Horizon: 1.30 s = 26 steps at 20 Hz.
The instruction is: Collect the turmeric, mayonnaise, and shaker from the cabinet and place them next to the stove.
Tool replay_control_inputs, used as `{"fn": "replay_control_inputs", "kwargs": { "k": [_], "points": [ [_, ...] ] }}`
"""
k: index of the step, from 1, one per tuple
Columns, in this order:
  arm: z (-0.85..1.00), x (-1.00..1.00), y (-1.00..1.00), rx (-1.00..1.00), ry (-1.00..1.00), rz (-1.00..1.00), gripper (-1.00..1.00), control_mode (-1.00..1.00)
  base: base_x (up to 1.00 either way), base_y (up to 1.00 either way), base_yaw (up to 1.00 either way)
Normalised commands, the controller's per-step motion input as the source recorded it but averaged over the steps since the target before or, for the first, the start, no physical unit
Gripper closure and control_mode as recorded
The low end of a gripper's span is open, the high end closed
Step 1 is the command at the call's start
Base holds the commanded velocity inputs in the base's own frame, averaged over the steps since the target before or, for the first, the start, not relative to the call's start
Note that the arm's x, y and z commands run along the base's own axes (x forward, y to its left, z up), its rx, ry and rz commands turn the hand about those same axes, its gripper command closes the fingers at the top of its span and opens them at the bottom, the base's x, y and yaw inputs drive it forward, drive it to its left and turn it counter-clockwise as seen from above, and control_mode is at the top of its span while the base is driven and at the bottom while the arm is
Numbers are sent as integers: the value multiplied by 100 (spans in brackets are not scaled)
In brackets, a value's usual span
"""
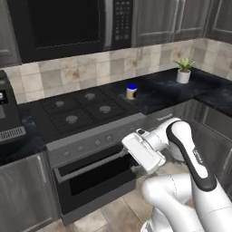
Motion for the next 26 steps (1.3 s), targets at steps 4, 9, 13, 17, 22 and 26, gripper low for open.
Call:
{"fn": "replay_control_inputs", "kwargs": {
  "k": [4, 9, 13, 17, 22, 26],
  "points": [
    [0, 0, 0, 0, 0, 0, -100, 100, -81, 21, -34],
    [0, 0, 0, 0, 0, 0, -100, 100, -82, 7, -40],
    [0, 0, 0, 0, 0, 0, -100, 100, -84, 0, -46],
    [0, 0, 0, 0, 0, 0, -100, 100, -80, 0, -47],
    [0, 0, 0, 0, 0, 0, -100, 100, -79, 0, -48],
    [0, 0, 0, 0, 0, 0, -100, 100, -82, 0, -46]
  ]
}}
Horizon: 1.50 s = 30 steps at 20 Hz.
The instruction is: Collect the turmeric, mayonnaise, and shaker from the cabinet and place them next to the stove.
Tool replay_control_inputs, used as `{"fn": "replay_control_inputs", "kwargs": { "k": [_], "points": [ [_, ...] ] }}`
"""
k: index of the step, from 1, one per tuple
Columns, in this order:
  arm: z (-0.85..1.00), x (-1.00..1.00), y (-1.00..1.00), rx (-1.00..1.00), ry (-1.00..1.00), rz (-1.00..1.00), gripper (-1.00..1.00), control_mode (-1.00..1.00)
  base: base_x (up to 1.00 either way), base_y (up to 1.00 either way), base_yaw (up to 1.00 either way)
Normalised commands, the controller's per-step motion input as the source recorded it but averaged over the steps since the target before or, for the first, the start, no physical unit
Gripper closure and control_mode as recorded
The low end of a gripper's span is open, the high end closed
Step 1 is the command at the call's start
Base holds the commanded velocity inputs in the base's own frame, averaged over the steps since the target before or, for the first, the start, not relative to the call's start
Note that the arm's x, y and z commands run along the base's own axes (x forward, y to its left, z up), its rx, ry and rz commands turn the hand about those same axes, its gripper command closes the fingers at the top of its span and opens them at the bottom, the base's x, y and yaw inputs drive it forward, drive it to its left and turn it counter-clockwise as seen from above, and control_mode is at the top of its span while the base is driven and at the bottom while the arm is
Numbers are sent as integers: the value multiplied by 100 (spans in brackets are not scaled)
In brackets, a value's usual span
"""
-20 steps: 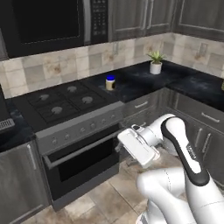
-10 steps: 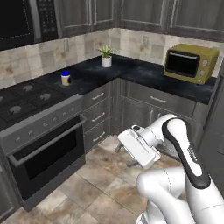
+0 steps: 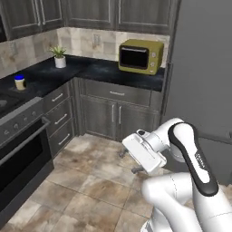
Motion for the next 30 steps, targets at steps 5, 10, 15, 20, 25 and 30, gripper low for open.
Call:
{"fn": "replay_control_inputs", "kwargs": {
  "k": [5, 10, 15, 20, 25, 30],
  "points": [
    [0, 0, 0, 0, 0, 0, -100, 100, -73, -11, -35],
    [0, 0, 0, 0, 0, 0, -100, 100, -53, -34, -20],
    [0, 0, 0, 0, 0, 0, -100, 100, -39, -29, -21],
    [0, 0, 0, 0, 0, 0, -100, 100, -25, -40, -19],
    [0, 0, 0, 0, 0, 0, -100, 100, -5, -57, -15],
    [0, 0, 0, 0, 0, 0, -100, 100, 0, -73, -8]
  ]
}}
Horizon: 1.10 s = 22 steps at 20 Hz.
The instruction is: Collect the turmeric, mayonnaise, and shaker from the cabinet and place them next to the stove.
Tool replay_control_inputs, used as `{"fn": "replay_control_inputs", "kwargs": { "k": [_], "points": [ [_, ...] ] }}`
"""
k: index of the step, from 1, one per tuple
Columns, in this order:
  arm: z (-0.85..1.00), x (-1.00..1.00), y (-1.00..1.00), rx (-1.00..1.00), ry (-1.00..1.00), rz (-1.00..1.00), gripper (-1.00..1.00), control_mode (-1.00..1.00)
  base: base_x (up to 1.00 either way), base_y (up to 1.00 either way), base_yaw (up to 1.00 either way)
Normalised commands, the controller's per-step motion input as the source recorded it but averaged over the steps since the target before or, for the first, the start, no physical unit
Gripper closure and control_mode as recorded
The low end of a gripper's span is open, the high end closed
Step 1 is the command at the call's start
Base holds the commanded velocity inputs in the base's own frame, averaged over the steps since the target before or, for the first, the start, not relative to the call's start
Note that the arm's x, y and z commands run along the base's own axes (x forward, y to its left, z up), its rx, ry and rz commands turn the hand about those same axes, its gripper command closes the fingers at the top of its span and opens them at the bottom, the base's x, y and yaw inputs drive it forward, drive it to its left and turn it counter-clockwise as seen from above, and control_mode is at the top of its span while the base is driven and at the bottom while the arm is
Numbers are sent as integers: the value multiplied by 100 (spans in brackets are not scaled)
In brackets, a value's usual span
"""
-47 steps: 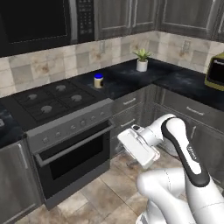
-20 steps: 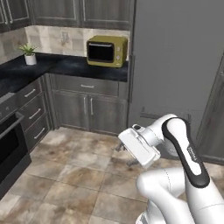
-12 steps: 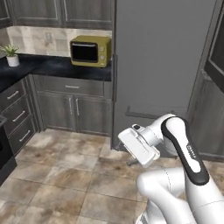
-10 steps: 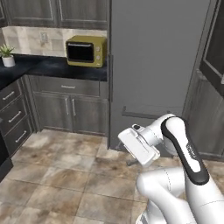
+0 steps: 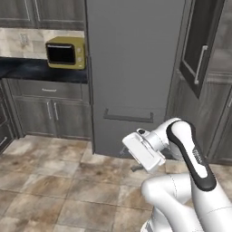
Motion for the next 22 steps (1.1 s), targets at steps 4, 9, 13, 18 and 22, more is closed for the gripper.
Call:
{"fn": "replay_control_inputs", "kwargs": {
  "k": [4, 9, 13, 18, 22],
  "points": [
    [0, 0, 0, 0, 0, 0, -100, 100, 0, -78, -5],
    [0, 0, 0, 0, 0, 0, -100, 100, 0, -78, -3],
    [0, 0, 0, 0, 0, 0, -100, 100, 2, -75, -4],
    [0, 0, 0, 0, 0, 0, -100, 100, 19, -62, -7],
    [0, 0, 0, 0, 0, 0, -100, 100, 35, -43, -12]
  ]
}}
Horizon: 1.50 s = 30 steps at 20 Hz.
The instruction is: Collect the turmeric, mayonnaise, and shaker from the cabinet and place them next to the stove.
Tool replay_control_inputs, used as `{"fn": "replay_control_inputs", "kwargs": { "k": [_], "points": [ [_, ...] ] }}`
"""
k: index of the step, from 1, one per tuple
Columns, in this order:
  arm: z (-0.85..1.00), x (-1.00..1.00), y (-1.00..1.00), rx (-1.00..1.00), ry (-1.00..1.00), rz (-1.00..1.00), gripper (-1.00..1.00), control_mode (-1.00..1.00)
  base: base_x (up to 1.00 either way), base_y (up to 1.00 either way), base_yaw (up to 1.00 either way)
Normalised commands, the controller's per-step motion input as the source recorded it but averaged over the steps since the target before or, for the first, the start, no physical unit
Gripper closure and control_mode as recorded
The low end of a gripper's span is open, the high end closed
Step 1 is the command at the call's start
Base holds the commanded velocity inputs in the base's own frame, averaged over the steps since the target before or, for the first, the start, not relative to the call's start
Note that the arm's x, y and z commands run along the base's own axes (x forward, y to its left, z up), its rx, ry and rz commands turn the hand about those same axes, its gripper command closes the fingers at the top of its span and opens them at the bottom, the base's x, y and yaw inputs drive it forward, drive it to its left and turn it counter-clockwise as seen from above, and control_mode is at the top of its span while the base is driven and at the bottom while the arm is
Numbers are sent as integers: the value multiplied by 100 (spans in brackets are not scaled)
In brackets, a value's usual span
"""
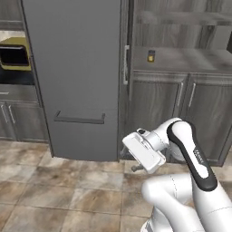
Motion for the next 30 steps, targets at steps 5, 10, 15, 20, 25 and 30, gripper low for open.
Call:
{"fn": "replay_control_inputs", "kwargs": {
  "k": [5, 10, 15, 20, 25, 30],
  "points": [
    [0, 0, 0, 0, 0, 0, -100, 100, 41, -39, -15],
    [0, 0, 0, 0, 0, 0, -100, 100, 40, -49, -13],
    [0, 0, 0, 0, 0, 0, -100, 100, 35, -58, -13],
    [0, 0, 0, 0, 0, 0, -100, 100, 33, -58, -13],
    [0, 0, 0, 0, 0, 0, -100, 100, 33, -56, -12],
    [0, 0, 0, 0, 0, 0, -100, 100, 43, -37, -13]
  ]
}}
